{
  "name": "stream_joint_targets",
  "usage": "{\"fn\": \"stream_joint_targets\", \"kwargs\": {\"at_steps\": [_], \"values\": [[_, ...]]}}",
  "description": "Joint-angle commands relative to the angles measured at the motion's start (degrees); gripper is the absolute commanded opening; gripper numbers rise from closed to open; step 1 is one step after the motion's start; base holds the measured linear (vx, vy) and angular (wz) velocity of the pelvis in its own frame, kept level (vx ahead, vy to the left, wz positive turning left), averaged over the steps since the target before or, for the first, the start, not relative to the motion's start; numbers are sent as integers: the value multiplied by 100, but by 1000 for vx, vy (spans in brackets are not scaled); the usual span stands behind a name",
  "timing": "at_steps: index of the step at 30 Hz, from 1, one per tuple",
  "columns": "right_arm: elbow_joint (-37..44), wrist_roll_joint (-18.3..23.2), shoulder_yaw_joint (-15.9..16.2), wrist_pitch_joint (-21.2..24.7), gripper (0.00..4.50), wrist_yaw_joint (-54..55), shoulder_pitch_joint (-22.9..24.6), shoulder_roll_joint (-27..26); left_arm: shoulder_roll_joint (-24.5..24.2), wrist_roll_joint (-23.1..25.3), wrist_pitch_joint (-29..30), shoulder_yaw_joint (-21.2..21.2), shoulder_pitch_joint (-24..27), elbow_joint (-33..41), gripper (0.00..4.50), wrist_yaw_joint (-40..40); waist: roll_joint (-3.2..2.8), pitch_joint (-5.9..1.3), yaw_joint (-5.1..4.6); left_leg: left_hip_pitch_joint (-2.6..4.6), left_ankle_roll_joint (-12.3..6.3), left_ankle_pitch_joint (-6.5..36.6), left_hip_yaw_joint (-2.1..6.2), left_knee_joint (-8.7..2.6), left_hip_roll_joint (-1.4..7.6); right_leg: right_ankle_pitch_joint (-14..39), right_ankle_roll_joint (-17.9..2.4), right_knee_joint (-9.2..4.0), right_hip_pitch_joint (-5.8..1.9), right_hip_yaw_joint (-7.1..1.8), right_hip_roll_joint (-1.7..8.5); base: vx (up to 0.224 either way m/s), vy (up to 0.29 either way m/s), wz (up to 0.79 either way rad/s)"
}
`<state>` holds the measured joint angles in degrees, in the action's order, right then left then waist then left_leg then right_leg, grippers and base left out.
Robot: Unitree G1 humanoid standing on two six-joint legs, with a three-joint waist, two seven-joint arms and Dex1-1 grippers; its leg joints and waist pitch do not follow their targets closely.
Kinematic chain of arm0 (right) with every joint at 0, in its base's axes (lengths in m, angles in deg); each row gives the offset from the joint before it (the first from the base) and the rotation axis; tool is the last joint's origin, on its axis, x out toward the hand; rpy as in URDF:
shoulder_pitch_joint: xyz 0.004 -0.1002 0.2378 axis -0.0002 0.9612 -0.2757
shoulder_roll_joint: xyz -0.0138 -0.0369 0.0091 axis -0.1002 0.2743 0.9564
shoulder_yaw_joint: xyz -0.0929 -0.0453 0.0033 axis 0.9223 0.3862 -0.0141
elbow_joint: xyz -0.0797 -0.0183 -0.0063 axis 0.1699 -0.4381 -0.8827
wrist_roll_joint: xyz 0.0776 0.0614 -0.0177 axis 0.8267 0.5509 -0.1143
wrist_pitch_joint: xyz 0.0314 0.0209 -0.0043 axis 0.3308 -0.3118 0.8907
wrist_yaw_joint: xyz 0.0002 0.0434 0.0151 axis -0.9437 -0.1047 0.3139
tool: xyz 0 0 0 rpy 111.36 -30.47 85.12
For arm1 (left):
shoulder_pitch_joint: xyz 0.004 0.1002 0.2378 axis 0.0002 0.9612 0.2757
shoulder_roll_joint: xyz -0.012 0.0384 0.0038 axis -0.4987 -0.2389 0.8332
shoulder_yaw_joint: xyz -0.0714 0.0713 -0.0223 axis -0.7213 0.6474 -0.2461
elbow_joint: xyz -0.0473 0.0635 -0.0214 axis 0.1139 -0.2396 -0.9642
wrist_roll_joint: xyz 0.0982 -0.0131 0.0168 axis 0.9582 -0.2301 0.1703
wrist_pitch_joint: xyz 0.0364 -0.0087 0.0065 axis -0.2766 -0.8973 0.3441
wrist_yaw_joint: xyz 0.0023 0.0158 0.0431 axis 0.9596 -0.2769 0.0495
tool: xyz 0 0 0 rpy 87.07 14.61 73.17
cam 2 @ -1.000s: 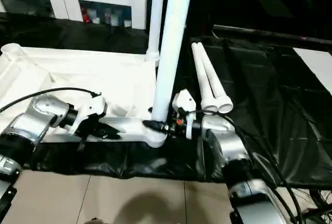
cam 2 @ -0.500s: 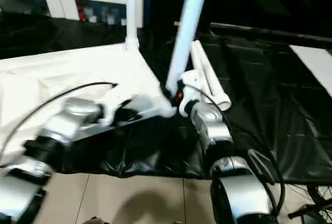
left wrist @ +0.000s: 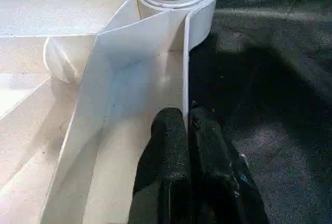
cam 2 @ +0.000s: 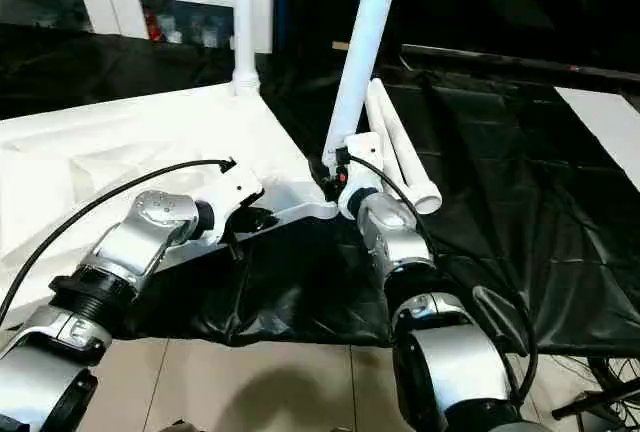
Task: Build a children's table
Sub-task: Insert table leg to table base
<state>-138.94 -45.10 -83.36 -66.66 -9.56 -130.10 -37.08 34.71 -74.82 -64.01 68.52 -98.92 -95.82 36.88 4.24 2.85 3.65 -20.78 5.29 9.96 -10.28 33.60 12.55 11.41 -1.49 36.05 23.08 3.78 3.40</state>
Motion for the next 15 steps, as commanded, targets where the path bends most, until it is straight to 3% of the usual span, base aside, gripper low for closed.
{"fn": "stream_joint_targets", "kwargs": {"at_steps": [1,10,15], "values": [[-323,-40,164,169,281,-271,1,-328,222,-73,-103,64,-104,245,0,52,-86,-335,8,56,47,1227,21,-413,106,954,-1056,-451,-265,-299,445,0,0,0],[-329,-57,161,-17,359,-764,-40,-148,22,-114,-223,92,-46,299,0,-197,-106,-335,-19,50,-13,1238,21,-411,116,852,-1155,-445,-267,-301,447,0,0,0],[-312,-108,174,-21,394,-970,-5,4,-162,-158,-302,97,38,443,0,-474,-111,-355,-26,38,-71,988,12,-397,117,404,-1288,-392,-292,-303,442,0,0,0]]}}
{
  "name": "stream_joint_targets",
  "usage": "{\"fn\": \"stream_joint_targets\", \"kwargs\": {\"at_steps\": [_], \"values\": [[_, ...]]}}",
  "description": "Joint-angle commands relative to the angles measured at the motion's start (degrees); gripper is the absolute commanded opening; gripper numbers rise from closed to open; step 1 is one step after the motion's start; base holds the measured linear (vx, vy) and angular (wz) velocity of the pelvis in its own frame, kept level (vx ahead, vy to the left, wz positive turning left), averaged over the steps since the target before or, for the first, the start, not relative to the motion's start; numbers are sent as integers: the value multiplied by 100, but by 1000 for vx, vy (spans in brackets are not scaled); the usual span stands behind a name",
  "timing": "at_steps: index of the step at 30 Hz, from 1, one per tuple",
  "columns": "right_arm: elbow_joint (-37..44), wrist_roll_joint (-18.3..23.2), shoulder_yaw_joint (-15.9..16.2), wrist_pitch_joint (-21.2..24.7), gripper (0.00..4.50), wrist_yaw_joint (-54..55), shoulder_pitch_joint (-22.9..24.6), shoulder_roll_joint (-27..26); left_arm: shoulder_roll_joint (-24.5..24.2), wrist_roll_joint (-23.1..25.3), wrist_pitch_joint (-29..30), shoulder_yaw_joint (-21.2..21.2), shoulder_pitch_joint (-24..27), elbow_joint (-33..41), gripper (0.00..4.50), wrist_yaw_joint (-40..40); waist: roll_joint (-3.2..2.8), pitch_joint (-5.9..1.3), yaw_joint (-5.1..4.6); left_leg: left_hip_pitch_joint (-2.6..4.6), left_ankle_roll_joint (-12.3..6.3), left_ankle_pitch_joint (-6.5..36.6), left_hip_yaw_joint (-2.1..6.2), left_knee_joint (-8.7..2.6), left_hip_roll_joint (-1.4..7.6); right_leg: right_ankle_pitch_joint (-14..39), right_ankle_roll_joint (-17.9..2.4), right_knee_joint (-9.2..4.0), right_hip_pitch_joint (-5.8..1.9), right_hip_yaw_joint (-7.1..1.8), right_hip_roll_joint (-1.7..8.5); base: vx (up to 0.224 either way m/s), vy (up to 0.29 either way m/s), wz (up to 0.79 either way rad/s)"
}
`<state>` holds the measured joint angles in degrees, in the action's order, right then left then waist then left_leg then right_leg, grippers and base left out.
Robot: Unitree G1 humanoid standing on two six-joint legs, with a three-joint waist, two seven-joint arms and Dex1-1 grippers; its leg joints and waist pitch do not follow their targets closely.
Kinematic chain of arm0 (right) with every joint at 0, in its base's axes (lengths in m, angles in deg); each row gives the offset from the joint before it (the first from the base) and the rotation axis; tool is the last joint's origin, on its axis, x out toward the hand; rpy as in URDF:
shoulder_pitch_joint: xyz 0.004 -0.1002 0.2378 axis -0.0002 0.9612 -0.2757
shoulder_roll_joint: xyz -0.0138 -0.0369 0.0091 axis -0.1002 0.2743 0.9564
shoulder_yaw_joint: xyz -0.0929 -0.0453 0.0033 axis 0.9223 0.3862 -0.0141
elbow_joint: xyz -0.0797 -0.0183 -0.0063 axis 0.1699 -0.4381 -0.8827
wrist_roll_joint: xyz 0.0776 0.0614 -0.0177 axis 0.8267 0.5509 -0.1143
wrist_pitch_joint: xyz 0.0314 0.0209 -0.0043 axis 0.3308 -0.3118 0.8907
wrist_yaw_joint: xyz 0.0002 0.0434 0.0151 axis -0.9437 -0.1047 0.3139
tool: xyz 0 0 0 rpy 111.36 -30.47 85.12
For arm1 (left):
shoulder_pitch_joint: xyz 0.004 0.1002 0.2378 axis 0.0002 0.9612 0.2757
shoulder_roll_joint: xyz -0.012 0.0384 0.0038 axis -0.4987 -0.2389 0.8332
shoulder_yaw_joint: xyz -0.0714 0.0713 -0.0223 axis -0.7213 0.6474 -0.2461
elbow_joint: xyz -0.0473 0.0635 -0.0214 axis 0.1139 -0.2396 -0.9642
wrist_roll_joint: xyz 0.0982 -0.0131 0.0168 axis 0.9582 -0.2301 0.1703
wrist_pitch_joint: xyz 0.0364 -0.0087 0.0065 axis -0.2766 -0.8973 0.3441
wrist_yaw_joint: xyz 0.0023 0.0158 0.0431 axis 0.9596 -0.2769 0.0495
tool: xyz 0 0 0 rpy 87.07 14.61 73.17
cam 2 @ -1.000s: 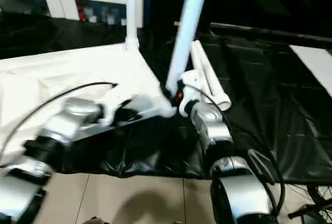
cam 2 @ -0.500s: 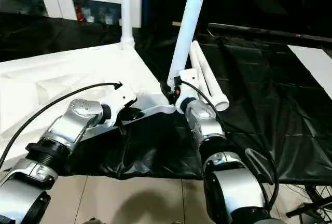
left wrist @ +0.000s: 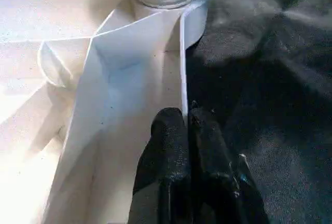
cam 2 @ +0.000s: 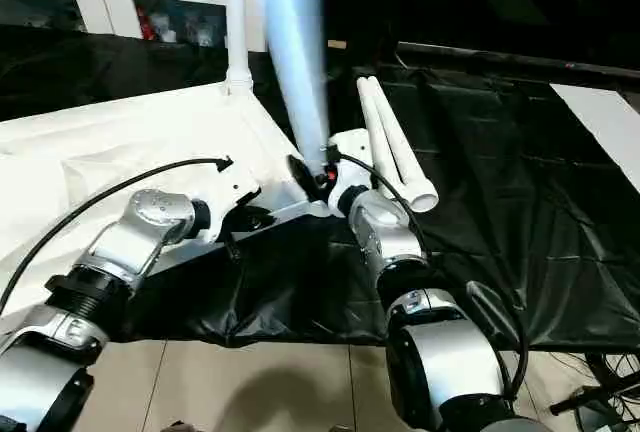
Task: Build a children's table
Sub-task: Insert table leg to table base
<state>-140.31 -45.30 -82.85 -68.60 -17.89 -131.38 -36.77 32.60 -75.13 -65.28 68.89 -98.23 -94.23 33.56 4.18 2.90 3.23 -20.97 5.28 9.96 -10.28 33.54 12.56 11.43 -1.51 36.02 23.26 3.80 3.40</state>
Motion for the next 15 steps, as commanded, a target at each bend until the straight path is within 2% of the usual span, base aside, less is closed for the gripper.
{"fn": "stream_joint_targets", "kwargs": {"at_steps": [1,4,8,15], "values": [[-202,-52,71,176,394,-141,108,-6,13,-130,-182,62,-13,308,0,-182,-134,-363,23,62,-74,964,15,-389,116,346,-1303,-381,-310,-304,442,0,0,0],[-260,-14,-10,152,356,-118,84,32,-54,-129,-192,64,14,335,0,-233,-120,-361,25,61,-83,911,4,-386,114,246,-1363,-372,-319,-304,439,0,0,0],[-332,62,-145,159,319,-118,53,74,-114,-123,-230,52,10,304,0,-269,-144,-352,31,70,-35,1038,6,-392,114,415,-1340,-392,-316,-305,443,0,0,0],[-355,76,-167,201,272,-313,28,217,-207,-132,-268,35,-45,297,0,-373,-139,-358,33,64,-102,894,-1,-377,109,211,-1394,-368,-327,-301,434,0,0,0]]}}
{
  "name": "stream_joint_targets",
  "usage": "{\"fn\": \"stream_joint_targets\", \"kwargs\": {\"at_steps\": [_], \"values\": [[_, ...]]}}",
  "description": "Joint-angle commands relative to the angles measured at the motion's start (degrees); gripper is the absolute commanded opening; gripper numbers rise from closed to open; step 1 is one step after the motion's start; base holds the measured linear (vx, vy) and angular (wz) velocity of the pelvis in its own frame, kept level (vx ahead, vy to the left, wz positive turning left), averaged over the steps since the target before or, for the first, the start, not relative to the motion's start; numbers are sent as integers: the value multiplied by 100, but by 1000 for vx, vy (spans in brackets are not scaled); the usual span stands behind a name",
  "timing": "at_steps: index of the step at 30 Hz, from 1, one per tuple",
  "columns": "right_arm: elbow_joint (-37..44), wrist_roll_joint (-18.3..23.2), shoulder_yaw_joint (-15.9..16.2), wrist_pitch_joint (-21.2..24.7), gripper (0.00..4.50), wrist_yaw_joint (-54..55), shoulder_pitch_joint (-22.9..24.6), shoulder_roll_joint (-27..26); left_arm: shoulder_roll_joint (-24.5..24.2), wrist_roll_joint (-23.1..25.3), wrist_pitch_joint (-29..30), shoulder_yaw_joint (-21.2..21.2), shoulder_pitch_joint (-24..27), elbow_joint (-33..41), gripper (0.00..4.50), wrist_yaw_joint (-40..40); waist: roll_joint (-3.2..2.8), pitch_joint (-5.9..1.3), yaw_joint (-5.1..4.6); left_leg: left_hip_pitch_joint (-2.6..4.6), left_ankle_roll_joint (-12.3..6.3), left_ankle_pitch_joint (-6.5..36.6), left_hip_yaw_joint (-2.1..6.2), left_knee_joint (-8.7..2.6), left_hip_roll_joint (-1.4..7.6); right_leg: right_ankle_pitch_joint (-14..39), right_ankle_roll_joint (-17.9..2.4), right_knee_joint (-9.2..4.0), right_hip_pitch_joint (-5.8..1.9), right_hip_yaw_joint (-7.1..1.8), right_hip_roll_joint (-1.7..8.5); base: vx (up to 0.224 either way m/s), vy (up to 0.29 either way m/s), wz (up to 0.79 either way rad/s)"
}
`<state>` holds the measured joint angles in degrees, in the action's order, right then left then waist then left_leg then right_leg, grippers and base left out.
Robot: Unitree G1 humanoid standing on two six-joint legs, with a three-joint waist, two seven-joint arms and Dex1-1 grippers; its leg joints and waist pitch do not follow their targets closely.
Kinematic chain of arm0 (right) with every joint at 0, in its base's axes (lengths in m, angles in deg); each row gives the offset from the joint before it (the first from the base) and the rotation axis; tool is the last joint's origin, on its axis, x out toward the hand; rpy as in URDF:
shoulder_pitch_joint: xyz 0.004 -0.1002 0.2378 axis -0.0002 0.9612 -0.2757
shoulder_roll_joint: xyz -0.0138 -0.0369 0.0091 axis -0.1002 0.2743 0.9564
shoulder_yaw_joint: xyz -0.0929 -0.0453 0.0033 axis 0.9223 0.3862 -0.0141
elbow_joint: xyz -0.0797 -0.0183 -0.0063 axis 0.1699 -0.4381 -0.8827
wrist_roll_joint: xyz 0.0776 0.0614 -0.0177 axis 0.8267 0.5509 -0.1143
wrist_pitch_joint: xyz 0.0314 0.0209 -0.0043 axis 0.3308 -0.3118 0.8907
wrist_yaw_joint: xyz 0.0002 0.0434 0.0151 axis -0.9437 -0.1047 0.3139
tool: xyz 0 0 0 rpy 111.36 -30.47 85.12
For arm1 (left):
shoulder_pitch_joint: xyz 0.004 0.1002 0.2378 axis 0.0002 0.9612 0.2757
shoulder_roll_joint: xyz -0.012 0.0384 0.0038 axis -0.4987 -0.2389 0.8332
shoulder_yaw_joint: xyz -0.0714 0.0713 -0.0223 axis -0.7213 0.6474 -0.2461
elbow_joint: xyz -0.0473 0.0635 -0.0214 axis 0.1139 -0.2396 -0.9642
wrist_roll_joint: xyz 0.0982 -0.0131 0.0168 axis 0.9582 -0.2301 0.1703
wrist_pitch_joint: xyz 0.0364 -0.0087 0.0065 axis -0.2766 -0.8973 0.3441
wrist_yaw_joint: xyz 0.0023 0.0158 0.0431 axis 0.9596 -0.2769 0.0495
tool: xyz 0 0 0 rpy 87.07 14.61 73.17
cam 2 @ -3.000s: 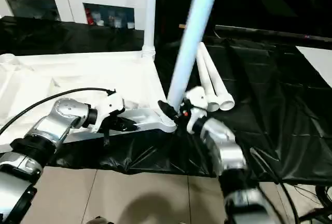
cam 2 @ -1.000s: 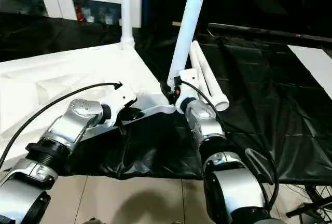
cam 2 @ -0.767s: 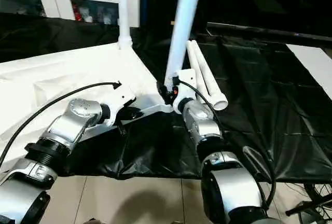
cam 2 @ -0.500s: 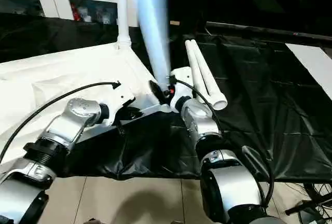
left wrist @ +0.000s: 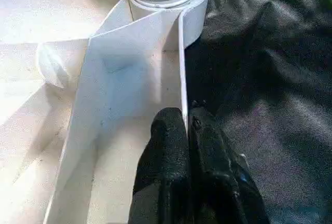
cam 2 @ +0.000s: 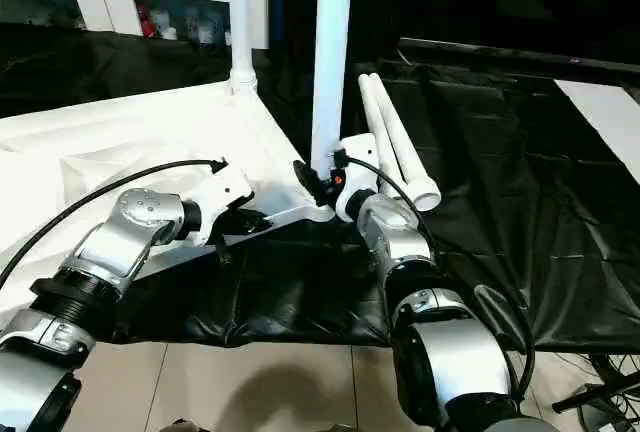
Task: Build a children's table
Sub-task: Insert table leg to table base
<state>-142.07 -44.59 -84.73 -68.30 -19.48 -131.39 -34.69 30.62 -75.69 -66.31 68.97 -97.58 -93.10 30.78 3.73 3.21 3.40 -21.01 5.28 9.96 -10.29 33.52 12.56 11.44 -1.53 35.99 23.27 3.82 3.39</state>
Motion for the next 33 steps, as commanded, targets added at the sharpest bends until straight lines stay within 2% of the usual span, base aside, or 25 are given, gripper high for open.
{"fn": "stream_joint_targets", "kwargs": {"at_steps": [1,2,9,10,16,23,27,33], "values": [[-182,2,27,182,268,-197,25,25,-25,-78,-175,30,-114,183,0,-116,-98,-387,20,67,-106,897,0,-376,109,222,-1397,-365,-332,-304,440,0,0,0],[-175,5,36,238,247,-320,28,61,-53,-82,-191,29,-112,183,0,-144,-98,-384,18,63,-119,901,-1,-375,106,254,-1396,-370,-334,-305,441,0,0,0],[-161,-115,193,386,207,-878,116,250,-213,-200,-244,28,-17,301,0,-488,-89,-385,21,64,-164,868,1,-369,116,284,-1420,-359,-331,-302,445,0,0,0],[-149,-125,216,407,203,-981,137,275,-237,-213,-283,31,-6,310,0,-539,-70,-385,15,59,-178,852,0,-369,116,268,-1428,-360,-337,-302,446,0,0,0],[125,-345,600,375,199,-1903,436,464,-489,-407,-841,73,81,257,0,-1224,-80,-379,27,62,-240,850,5,-366,120,293,-1417,-367,-332,-298,447,0,0,0],[513,-337,779,272,199,-2424,904,538,-670,-435,-1362,110,27,-41,0,-1617,-69,-368,33,98,-110,1109,4,-390,138,641,-1330,-390,-304,-306,449,0,0,0],[671,-301,867,259,199,-2796,1105,603,-707,-574,-1462,74,2,-125,0,-1932,-69,-368,57,91,-115,1136,2,-391,135,675,-1310,-398,-311,-304,444,0,0,0],[1007,-517,1279,54,199,-3611,1527,875,-880,-792,-1732,159,-24,-354,0,-2911,-76,-363,100,103,-69,1264,-1,-403,153,826,-1287,-410,-294,-299,444,0,0,0]]}}
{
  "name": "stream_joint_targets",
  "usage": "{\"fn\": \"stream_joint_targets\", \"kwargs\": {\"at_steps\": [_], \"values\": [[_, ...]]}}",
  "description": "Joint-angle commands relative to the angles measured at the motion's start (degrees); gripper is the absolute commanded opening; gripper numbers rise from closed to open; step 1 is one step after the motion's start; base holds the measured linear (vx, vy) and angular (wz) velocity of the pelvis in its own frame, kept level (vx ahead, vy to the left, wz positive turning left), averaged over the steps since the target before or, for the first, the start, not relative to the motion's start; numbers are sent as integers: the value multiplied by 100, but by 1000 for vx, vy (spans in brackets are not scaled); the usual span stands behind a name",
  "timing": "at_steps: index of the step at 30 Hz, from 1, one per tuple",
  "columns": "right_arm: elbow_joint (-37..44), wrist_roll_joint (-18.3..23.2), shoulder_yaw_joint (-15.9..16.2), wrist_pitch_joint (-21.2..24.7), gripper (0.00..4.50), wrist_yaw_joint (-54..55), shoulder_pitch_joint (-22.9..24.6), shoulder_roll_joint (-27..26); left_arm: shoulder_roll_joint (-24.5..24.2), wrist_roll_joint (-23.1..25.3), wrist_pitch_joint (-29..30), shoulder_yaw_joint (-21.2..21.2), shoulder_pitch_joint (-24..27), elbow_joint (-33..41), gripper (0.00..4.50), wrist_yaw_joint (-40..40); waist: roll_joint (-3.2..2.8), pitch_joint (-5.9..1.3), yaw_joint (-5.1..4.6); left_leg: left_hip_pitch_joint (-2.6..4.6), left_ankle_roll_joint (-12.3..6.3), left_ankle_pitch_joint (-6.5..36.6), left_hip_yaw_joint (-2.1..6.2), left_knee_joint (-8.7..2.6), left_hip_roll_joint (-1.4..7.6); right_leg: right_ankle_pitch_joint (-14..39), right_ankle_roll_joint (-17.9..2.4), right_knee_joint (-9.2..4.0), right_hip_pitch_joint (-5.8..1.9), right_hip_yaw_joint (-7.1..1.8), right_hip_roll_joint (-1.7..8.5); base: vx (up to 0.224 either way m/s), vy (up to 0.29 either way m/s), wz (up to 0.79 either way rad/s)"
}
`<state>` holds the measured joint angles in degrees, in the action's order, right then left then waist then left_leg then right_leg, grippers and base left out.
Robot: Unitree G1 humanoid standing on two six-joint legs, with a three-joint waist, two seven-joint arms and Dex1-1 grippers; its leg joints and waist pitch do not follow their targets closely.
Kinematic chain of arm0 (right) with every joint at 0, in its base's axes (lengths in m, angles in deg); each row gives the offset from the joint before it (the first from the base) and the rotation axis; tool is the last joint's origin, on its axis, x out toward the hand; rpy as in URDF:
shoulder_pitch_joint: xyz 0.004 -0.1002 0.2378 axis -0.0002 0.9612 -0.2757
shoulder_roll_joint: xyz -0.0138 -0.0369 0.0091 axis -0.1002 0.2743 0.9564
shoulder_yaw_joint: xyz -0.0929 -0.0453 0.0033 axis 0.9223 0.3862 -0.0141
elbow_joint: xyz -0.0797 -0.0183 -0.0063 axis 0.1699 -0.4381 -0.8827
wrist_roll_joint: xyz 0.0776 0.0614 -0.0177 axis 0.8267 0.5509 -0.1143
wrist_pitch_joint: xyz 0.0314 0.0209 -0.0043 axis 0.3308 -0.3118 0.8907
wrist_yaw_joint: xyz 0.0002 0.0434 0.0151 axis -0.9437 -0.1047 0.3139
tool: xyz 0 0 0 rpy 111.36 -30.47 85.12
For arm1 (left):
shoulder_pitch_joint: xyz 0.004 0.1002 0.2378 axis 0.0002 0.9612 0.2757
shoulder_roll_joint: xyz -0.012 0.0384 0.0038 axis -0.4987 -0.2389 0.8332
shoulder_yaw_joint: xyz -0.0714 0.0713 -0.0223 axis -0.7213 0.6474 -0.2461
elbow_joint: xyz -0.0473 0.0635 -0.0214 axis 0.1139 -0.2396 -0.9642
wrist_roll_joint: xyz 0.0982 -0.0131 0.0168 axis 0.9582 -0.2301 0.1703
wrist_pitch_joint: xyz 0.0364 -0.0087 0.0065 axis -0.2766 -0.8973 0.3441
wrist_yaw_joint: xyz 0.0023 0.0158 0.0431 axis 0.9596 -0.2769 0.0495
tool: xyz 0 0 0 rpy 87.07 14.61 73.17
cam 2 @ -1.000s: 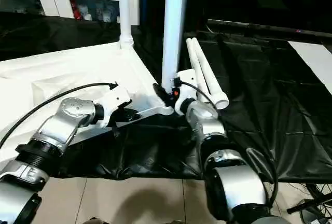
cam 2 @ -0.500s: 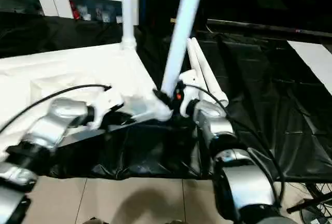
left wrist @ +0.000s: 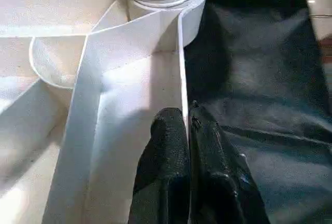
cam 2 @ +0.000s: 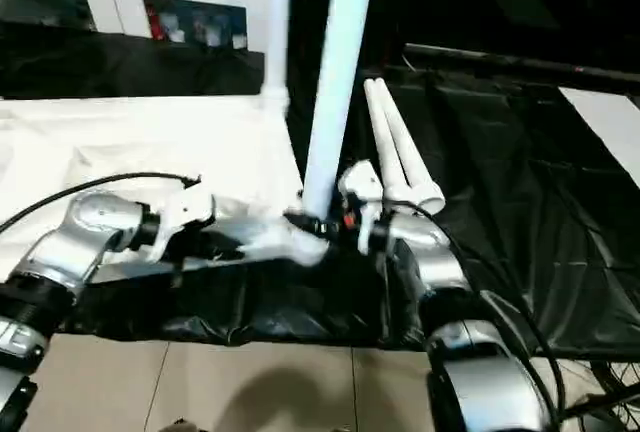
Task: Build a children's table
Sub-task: Insert table leg to table base
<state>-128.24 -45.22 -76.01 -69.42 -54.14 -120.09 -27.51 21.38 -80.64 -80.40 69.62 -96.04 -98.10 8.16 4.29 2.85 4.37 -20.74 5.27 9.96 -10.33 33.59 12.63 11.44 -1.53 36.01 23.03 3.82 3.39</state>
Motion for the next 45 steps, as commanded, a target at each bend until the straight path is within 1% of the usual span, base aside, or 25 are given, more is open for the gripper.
{"fn": "stream_joint_targets", "kwargs": {"at_steps": [1,5,8,15,16,17,18,20,21,22,23,25,26,27,29,30,31,32,35,37,38,40,42,44,45], "values": [[-366,-458,411,164,199,-154,404,161,42,-297,-334,97,-179,138,0,-661,-122,-316,20,71,-73,1324,3,-414,137,938,-1240,-437,-274,-296,441,0,0,0],[-131,-561,571,44,198,-403,574,282,-35,-306,-476,137,-190,-15,0,-933,-123,-299,52,118,30,1679,19,-447,156,1469,-1142,-484,-240,-310,464,0,0,0],[-8,-536,602,53,198,-473,632,317,-61,-326,-518,111,-211,-101,0,-1046,-121,-292,53,123,59,1783,31,-459,150,1651,-1100,-510,-228,-311,461,0,0,0],[-90,-493,544,173,198,-133,535,148,-55,-189,-470,133,-270,-214,0,-923,-118,-305,52,119,58,1672,30,-461,148,1398,-1169,-482,-236,-311,456,0,0,0],[-263,-485,465,199,198,276,441,-2,10,-18,-526,140,-310,-333,0,-558,-117,-299,47,117,59,1694,28,-462,142,1454,-1157,-488,-232,-311,451,0,0,0],[-382,-467,358,203,198,722,394,-119,92,136,-496,137,-346,-424,0,-140,-117,-280,26,140,111,1831,34,-475,143,1701,-1122,-517,-195,-318,462,0,0,0],[-446,-453,288,204,198,1000,373,-184,148,232,-466,132,-370,-481,0,142,-116,-254,9,178,212,2050,59,-490,131,2188,-1008,-566,-173,-311,479,0,0,0],[-528,-380,155,209,198,1310,360,-266,242,338,-405,118,-392,-512,0,524,-101,-251,0,193,249,2224,89,-483,129,2749,-808,-630,-163,-309,512,0,0,0],[-637,-372,45,192,198,1802,318,-347,390,334,-215,46,-403,-483,0,839,-67,-244,-2,205,242,2275,91,-479,137,2977,-709,-658,-137,-308,517,0,0,0],[-743,-336,-59,202,198,2193,262,-428,512,363,-116,18,-407,-444,0,1095,-87,-235,5,222,242,2309,99,-479,135,3074,-689,-671,-113,-305,519,0,0,0],[-1000,-249,-315,241,198,3219,116,-639,837,440,160,-41,-422,-339,0,1752,-105,-226,-28,215,298,2376,111,-490,146,3194,-665,-669,-94,-305,525,0,0,0],[-1149,-214,-415,279,198,3731,8,-761,1053,482,356,-50,-426,-246,0,2094,-89,-231,-34,246,337,2505,132,-479,124,3414,-566,-721,-82,-254,517,-25,5,-2],[-1287,-205,-451,333,198,4103,-115,-884,1290,541,549,-67,-451,-212,0,2499,-98,-239,-55,232,329,2553,141,-487,131,3404,-542,-725,-90,-249,521,0,0,0],[-1395,-199,-465,390,197,4368,-233,-996,1474,628,671,-28,-472,-185,0,2773,-100,-238,-57,248,320,2607,143,-493,132,3313,-532,-739,-86,-229,503,0,0,0],[-1495,-216,-447,457,197,4547,-354,-1108,1644,747,788,34,-486,-152,0,3021,-83,-234,-51,254,204,2647,132,-476,88,3359,-454,-794,-70,-224,505,0,0,0],[-1495,-216,-447,457,197,4547,-354,-1108,1644,747,788,34,-486,-152,0,3021,-83,-234,-51,254,204,2647,132,-476,88,3359,-454,-794,-70,-224,505,0,0,0],[-1556,-240,-436,461,197,4647,-426,-1178,1722,800,779,56,-502,-206,0,3105,-38,-227,-64,227,162,2640,141,-480,77,3481,-375,-814,-77,-214,498,0,0,0],[-1581,-252,-431,458,197,4697,-461,-1215,1755,820,758,69,-511,-243,0,3127,-62,-240,-52,227,145,2620,159,-484,71,3512,-339,-812,-76,-221,518,0,0,0],[-1690,-337,-447,408,197,4818,-549,-1381,1736,956,682,122,-522,-322,0,3240,-57,-230,-77,200,116,2650,165,-506,76,3442,-325,-816,-63,-222,515,0,0,0],[-1727,-347,-451,390,197,4853,-568,-1407,1723,974,704,126,-514,-311,0,3261,-66,-226,-88,217,125,2737,169,-505,77,3495,-318,-829,-49,-215,520,0,0,0],[-1743,-346,-457,384,197,4869,-576,-1417,1719,979,722,125,-509,-300,0,3267,-73,-225,-104,247,130,2858,170,-494,70,3561,-307,-856,-25,-201,515,0,0,0],[-1830,-384,-472,374,197,5094,-644,-1454,1671,998,782,121,-477,-248,0,3262,-76,-235,-133,245,126,2901,183,-511,71,3505,-307,-861,-43,-180,513,0,0,0],[-1853,-400,-481,305,197,5072,-701,-1458,1654,965,764,99,-471,-236,0,3200,-89,-235,-179,202,144,2932,201,-547,80,3387,-328,-852,-78,-170,512,0,0,0],[-1851,-368,-513,259,197,5017,-751,-1453,1641,942,744,92,-466,-223,0,3142,-91,-231,-185,218,149,2978,197,-551,84,3338,-362,-860,-64,-177,516,0,0,0],[-1846,-354,-523,253,197,4997,-767,-1451,1634,937,725,95,-464,-219,0,3117,-92,-232,-189,209,144,2970,198,-557,85,3316,-372,-862,-79,-179,522,0,0,0]]}}
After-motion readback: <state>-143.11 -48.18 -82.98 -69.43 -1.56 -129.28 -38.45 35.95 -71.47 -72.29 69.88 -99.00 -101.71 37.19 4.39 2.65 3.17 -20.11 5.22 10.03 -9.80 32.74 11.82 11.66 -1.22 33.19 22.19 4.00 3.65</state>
